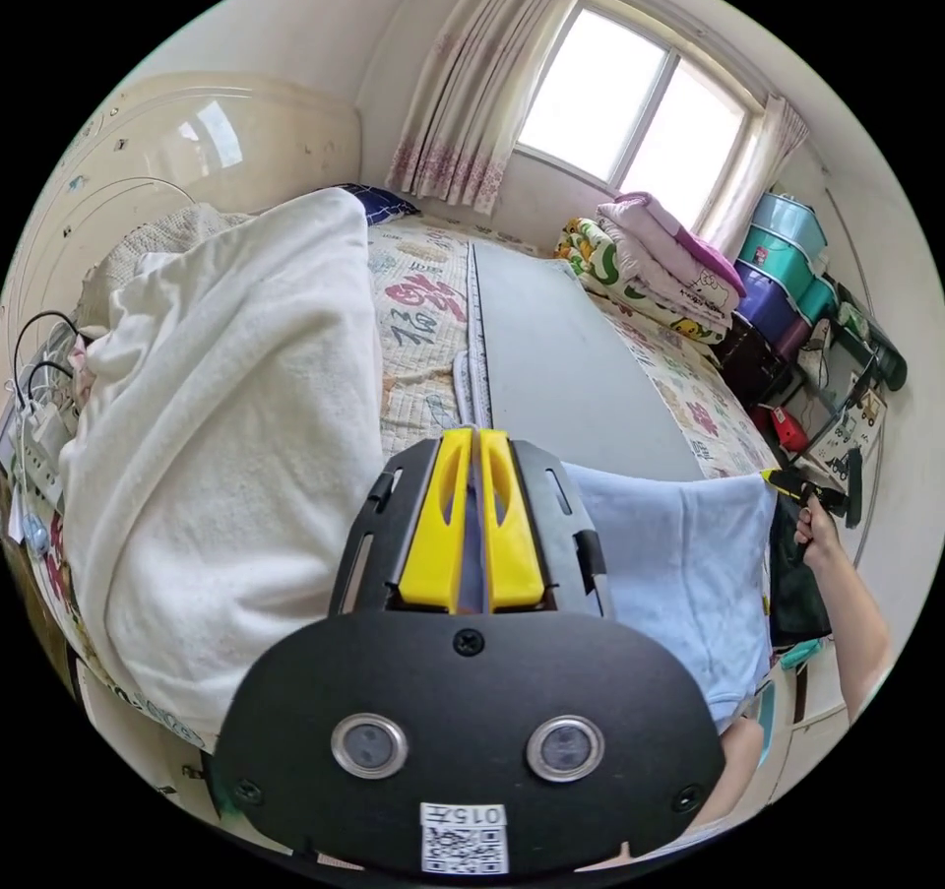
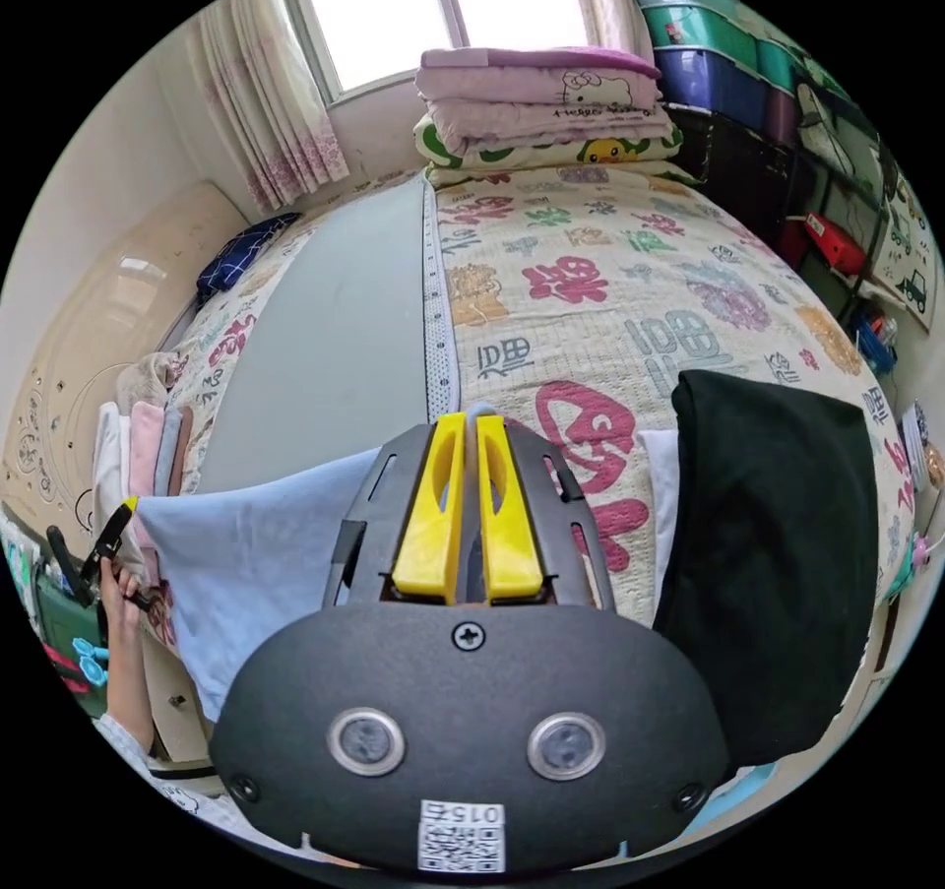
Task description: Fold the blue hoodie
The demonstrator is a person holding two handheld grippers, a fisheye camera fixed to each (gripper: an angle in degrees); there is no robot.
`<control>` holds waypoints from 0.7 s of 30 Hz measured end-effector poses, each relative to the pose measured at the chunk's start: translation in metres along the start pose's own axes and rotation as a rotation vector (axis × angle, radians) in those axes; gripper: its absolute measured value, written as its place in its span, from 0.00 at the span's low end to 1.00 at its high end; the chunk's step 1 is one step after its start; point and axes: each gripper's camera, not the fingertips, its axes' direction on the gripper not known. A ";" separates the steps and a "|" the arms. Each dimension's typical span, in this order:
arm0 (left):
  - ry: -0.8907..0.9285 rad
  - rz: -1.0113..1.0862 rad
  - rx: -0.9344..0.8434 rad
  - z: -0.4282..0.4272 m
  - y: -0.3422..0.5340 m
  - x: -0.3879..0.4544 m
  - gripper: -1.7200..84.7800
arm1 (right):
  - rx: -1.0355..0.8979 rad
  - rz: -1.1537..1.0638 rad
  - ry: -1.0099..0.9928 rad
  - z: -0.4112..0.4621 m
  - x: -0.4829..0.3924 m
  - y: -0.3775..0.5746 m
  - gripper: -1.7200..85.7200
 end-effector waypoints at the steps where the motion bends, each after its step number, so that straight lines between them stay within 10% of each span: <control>1: -0.008 0.009 0.012 -0.003 0.002 0.002 0.04 | -0.025 -0.016 0.000 0.007 0.001 0.007 0.06; 12: 0.523 0.598 -0.294 -0.065 0.096 0.064 0.13 | 0.034 -0.461 -0.270 -0.056 -0.023 0.214 0.10; 21: 0.402 0.797 -0.264 -0.058 0.145 0.134 0.13 | -0.023 -0.074 -0.374 -0.033 0.035 0.294 0.15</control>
